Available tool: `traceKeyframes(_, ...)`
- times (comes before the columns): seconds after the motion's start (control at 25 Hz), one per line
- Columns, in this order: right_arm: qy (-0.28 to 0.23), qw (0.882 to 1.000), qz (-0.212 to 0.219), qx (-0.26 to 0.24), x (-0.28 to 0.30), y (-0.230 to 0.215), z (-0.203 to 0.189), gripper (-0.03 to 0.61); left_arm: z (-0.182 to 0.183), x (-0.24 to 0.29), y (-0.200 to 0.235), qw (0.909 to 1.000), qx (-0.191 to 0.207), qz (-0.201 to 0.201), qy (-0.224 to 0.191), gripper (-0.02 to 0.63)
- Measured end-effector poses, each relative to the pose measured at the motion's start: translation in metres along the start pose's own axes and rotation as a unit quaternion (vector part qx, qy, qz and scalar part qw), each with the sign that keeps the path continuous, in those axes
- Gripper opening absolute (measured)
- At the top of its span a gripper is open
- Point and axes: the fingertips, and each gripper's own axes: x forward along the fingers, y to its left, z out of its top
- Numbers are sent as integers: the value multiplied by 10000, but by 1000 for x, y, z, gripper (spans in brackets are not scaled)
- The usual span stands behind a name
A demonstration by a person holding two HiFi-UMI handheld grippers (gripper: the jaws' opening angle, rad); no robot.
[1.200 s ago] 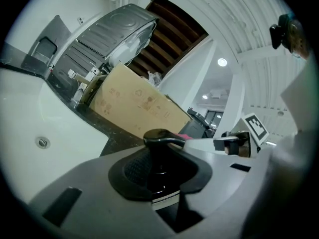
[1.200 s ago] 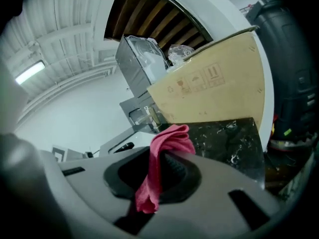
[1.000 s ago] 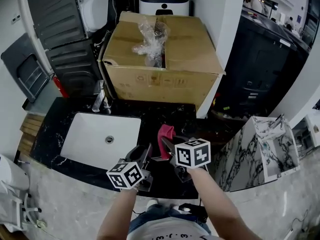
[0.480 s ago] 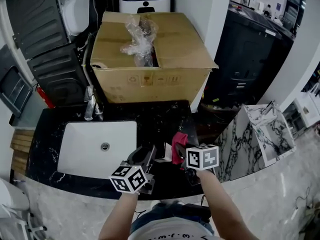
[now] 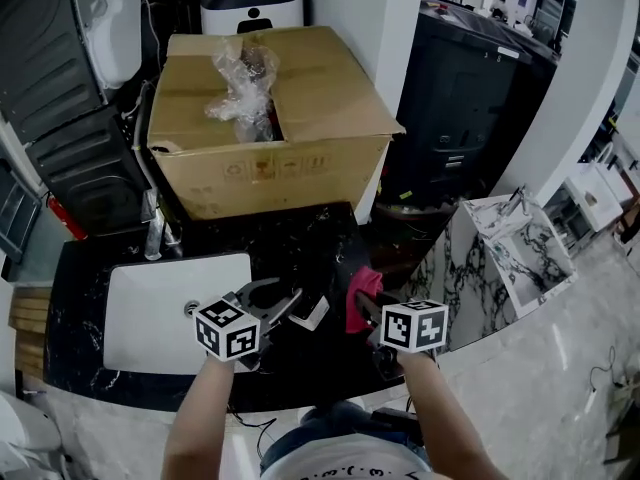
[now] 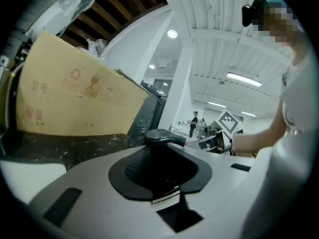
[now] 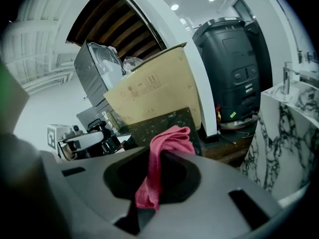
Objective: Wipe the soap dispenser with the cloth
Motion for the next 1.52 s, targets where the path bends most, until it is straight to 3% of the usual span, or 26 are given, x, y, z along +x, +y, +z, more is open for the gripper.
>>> traceKeyframes(0.12, -114, 9999, -21, 14, -8, -7, 3, 51, -2, 6, -8, 9931, 694, -839, 446, 100)
traceKeyframes(0.28, -187, 9998, 52, 52, -18, -11, 8, 51, -6, 7, -18, 9712, 1391, -1638, 1027, 101)
traceKeyframes(0.44, -153, 9997, 179, 32, -20, -8, 6, 51, -6, 6, -19, 9587, 1622, -1901, 1359, 103)
traceKeyframes(0.64, -73, 9993, 370, -75, -17, -1, 2, 51, -14, -1, -25, 9451, 2105, -1924, 1597, 106)
traceKeyframes(0.72, -58, 9990, 432, -92, -14, 2, 3, 51, -14, -2, -25, 9439, 2303, -1756, 1587, 111)
traceKeyframes(0.84, -42, 9985, 535, -88, -10, 9, 4, 51, -10, -3, -19, 9532, 2390, -1241, 1376, 166)
traceKeyframes(0.96, -56, 9978, 654, -67, -9, 15, 6, 52, -6, -12, -13, 9701, 2048, -720, 1082, 261)
traceKeyframes(1.16, -152, 9961, 863, 53, -12, 25, 12, 52, -4, -37, -12, 9858, 1574, 497, 321, 261)
traceKeyframes(1.32, -257, 9946, 1006, 94, -11, 30, 20, 52, -16, -30, -25, 9862, 1045, 1272, -178, 261)
traceKeyframes(1.52, -311, 9934, 1097, 102, -14, 31, 25, 52, -19, -13, -22, 9713, 607, 2242, -517, 242)
